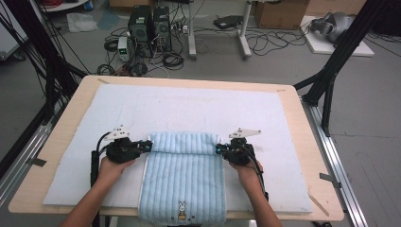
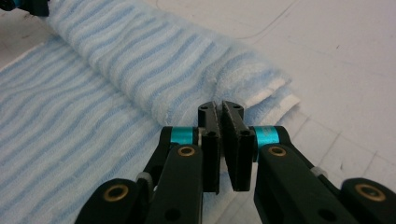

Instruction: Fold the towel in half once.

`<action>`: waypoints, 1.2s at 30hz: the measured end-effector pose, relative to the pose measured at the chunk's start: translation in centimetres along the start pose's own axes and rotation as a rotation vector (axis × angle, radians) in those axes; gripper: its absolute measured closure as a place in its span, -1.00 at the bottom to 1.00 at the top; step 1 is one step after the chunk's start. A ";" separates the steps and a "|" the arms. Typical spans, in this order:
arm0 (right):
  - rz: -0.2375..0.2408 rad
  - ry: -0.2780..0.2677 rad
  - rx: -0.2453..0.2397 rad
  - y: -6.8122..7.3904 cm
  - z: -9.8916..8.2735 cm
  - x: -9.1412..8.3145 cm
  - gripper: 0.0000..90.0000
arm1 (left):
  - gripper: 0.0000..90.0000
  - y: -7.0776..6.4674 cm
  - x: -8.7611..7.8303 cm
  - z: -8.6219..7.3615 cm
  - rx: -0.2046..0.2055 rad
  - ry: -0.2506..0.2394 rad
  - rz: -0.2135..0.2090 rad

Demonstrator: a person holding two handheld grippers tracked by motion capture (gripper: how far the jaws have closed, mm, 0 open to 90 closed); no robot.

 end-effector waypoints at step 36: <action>-0.074 0.017 0.152 -3.9 3.0 3.1 0.27 | 0.87 1.9 1.9 3.7 -0.094 -0.034 0.009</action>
Point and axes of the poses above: each handheld gripper's, and its own axes: x roughly forward along the jaws, z roughly out of its top, y roughly to its left, the point moved 10 cm from there along x, roughly forward along the jaws, and after that the axes turned 13 degrees about z, right-handed, at the moved point
